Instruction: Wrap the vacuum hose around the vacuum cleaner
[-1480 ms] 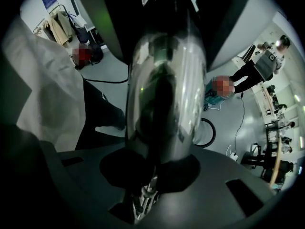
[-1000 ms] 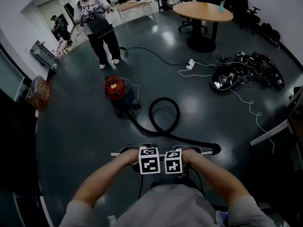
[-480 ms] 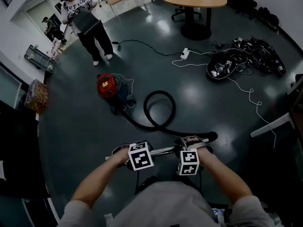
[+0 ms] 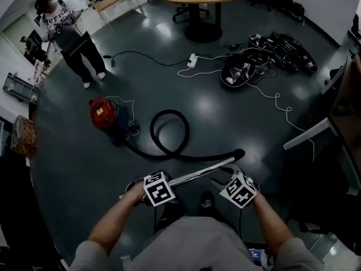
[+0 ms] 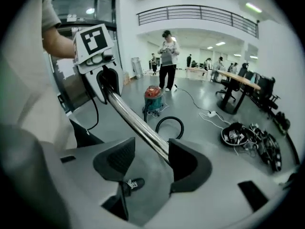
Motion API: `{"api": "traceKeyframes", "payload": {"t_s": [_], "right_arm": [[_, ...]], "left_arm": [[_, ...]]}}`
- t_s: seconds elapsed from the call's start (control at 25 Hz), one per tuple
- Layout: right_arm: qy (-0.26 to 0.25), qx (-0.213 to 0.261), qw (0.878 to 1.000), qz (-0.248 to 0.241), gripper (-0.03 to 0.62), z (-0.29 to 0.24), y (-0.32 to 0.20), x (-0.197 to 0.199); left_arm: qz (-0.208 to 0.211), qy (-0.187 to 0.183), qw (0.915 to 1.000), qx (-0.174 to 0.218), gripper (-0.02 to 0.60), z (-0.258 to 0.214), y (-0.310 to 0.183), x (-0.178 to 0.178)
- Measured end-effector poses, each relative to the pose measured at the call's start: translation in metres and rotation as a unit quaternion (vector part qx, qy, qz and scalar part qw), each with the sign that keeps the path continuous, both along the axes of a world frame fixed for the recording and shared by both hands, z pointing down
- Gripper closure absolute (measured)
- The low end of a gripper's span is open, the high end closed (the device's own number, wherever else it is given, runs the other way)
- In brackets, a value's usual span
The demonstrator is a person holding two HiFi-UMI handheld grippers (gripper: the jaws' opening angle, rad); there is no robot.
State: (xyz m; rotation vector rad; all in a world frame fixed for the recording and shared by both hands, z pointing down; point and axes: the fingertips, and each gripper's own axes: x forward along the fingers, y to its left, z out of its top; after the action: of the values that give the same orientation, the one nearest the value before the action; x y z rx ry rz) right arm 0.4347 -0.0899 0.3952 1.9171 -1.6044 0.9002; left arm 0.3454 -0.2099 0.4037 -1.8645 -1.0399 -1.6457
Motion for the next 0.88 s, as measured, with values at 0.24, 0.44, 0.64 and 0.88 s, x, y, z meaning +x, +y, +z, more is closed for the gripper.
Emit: {"api": "traceKeyframes", "payload": {"t_s": [0.24, 0.44, 0.64, 0.88], "right_arm": [[-0.127, 0.055, 0.977, 0.163, 0.390, 0.009, -0.021, -0.002], [-0.236, 0.127, 0.920, 0.285, 0.330, 0.024, -0.049, 0.002], [-0.288, 0.171, 0.877, 0.344, 0.250, 0.036, -0.093, 0.005], [-0.377, 0.266, 0.764, 0.451, 0.230, 0.051, -0.135, 0.015]], "left_arm": [[-0.007, 0.013, 0.9997, -0.018, 0.405, 0.009, -0.020, 0.015], [-0.012, 0.027, 0.9990, -0.035, 0.405, 0.021, -0.038, 0.027], [-0.004, 0.037, 0.9979, -0.053, 0.405, 0.025, -0.060, 0.035], [0.008, 0.052, 0.9957, -0.076, 0.405, 0.030, -0.069, 0.040]]}}
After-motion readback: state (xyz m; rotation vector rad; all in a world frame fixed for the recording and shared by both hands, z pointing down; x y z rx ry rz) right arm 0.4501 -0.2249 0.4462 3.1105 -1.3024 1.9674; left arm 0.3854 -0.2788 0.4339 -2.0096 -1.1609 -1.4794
